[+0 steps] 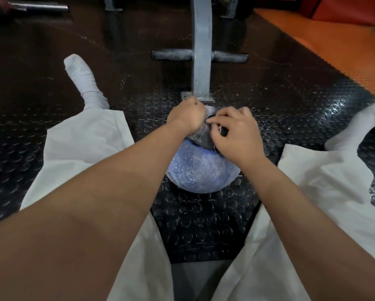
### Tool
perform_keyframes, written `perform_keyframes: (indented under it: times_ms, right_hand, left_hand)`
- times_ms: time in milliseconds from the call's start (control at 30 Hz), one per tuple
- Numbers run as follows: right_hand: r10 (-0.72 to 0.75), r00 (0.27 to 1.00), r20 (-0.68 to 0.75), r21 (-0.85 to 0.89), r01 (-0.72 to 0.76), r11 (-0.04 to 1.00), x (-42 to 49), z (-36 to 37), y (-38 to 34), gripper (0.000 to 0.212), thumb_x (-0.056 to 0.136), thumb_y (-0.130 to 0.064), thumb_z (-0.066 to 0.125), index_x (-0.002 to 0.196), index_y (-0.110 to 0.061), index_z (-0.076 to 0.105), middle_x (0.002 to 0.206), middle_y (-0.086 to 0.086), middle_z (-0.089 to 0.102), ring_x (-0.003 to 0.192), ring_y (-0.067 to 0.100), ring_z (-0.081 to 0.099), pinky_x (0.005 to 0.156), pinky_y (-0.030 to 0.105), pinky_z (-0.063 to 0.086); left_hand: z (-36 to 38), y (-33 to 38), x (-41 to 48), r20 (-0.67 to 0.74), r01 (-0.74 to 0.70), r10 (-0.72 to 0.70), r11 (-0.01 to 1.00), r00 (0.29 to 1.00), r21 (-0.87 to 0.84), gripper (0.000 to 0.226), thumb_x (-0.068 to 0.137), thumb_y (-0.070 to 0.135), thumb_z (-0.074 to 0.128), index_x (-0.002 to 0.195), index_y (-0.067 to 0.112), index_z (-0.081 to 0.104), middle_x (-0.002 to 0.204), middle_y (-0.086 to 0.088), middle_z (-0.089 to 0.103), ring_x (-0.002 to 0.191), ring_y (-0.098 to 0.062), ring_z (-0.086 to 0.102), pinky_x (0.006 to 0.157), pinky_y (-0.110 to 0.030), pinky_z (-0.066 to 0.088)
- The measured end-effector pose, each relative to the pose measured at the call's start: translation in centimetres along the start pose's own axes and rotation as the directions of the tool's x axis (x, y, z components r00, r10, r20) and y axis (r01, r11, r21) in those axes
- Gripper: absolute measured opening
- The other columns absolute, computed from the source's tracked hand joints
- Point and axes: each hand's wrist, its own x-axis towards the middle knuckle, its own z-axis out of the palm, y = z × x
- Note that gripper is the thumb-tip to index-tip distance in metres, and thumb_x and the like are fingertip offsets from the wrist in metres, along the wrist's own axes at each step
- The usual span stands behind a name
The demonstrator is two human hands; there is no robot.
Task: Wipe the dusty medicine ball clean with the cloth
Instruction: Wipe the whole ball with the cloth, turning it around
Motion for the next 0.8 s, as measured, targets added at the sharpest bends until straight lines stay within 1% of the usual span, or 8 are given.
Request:
perform_keyframes:
  times_ms: [100, 233, 333, 400, 500, 567, 733, 800]
  right_hand:
    - [0.053, 0.999, -0.007, 0.028, -0.053, 0.998, 0.0, 0.0, -0.1, 0.023, 0.084, -0.021, 0.056, 0.095, -0.019, 0.076, 0.093, -0.003, 0.067, 0.083, 0.026, 0.046, 0.07, 0.045, 0.048]
    - [-0.225, 0.97, 0.088, -0.003, 0.226, 0.974, -3.2, 0.1, -1.4, 0.021, 0.083, -0.021, 0.056, 0.09, -0.019, 0.076, 0.094, -0.008, 0.067, 0.082, 0.018, 0.041, 0.065, 0.036, 0.042]
    - [-0.323, 0.934, 0.152, -0.003, 0.327, 0.945, -3.0, -0.6, -0.8, 0.023, 0.083, -0.023, 0.054, 0.089, -0.02, 0.076, 0.093, -0.01, 0.066, 0.082, 0.02, 0.044, 0.066, 0.035, 0.043]
    - [-0.253, 0.959, 0.128, 0.028, 0.252, 0.967, -1.7, -1.0, -0.2, 0.024, 0.083, -0.022, 0.054, 0.088, -0.018, 0.077, 0.092, -0.007, 0.069, 0.08, 0.023, 0.047, 0.068, 0.036, 0.045]
    - [0.043, 0.997, 0.07, 0.101, -0.05, 0.994, 0.2, -1.1, 0.5, 0.019, 0.084, -0.014, 0.06, 0.093, -0.016, 0.077, 0.098, -0.005, 0.069, 0.086, 0.019, 0.042, 0.079, 0.035, 0.044]
    - [0.094, 0.994, 0.047, 0.093, -0.098, 0.991, 0.1, -0.7, 0.1, 0.02, 0.084, -0.012, 0.061, 0.095, -0.016, 0.077, 0.1, -0.005, 0.069, 0.087, 0.018, 0.04, 0.078, 0.035, 0.044]
    - [-0.235, 0.965, 0.12, -0.009, 0.238, 0.971, -3.4, 0.3, -2.4, 0.024, 0.08, -0.02, 0.052, 0.083, -0.018, 0.076, 0.09, -0.011, 0.068, 0.077, 0.02, 0.044, 0.061, 0.032, 0.042]
    - [-0.283, 0.947, 0.15, -0.005, 0.287, 0.958, -3.4, 0.0, -2.2, 0.027, 0.079, -0.024, 0.05, 0.08, -0.019, 0.076, 0.086, -0.013, 0.067, 0.077, 0.019, 0.045, 0.061, 0.032, 0.042]
  left_hand:
    - [0.1, 0.0, 0.1, -0.009, 0.028, -0.028, 1.0, 1.0, -0.014, 0.038, 0.103, 0.02, 0.029, 0.126, 0.0, 0.051, 0.132, -0.02, 0.053, 0.121, -0.037, 0.05, 0.097, -0.04, 0.041]
    - [-0.3, 0.0, -0.1, 0.027, 0.07, -0.068, 0.996, 0.997, -0.06, 0.038, 0.102, 0.024, 0.027, 0.129, 0.009, 0.049, 0.139, -0.014, 0.051, 0.123, -0.033, 0.05, 0.102, -0.04, 0.039]
    - [-0.3, 0.1, -0.4, 0.034, 0.071, -0.068, 0.994, 0.997, -0.082, 0.035, 0.102, 0.024, 0.026, 0.124, 0.009, 0.049, 0.137, -0.013, 0.053, 0.12, -0.033, 0.052, 0.101, -0.041, 0.04]
    - [-0.1, 0.2, -0.4, 0.033, 0.07, -0.068, 0.994, 0.997, -0.081, 0.035, 0.102, 0.025, 0.026, 0.124, 0.008, 0.048, 0.135, -0.014, 0.053, 0.121, -0.033, 0.051, 0.101, -0.041, 0.04]
    - [0.1, 0.4, -0.4, 0.02, 0.076, -0.075, 0.994, 0.997, -0.073, 0.035, 0.103, 0.027, 0.026, 0.125, 0.012, 0.048, 0.133, -0.012, 0.054, 0.118, -0.033, 0.052, 0.098, -0.04, 0.041]
    - [0.0, 0.4, -0.2, 0.011, 0.086, -0.086, 0.993, 0.996, -0.077, 0.031, 0.102, 0.026, 0.026, 0.119, 0.015, 0.049, 0.132, -0.012, 0.055, 0.117, -0.034, 0.053, 0.097, -0.04, 0.041]
    - [-0.3, -0.1, 0.1, 0.033, 0.132, -0.129, 0.983, 0.991, -0.127, 0.037, 0.102, 0.018, 0.027, 0.129, 0.003, 0.047, 0.135, -0.016, 0.051, 0.119, -0.035, 0.051, 0.101, -0.039, 0.041]
    - [-0.3, -0.1, -0.1, 0.02, 0.121, -0.12, 0.983, 0.993, -0.137, 0.037, 0.102, 0.021, 0.029, 0.127, 0.002, 0.049, 0.131, -0.018, 0.054, 0.119, -0.036, 0.052, 0.097, -0.038, 0.041]
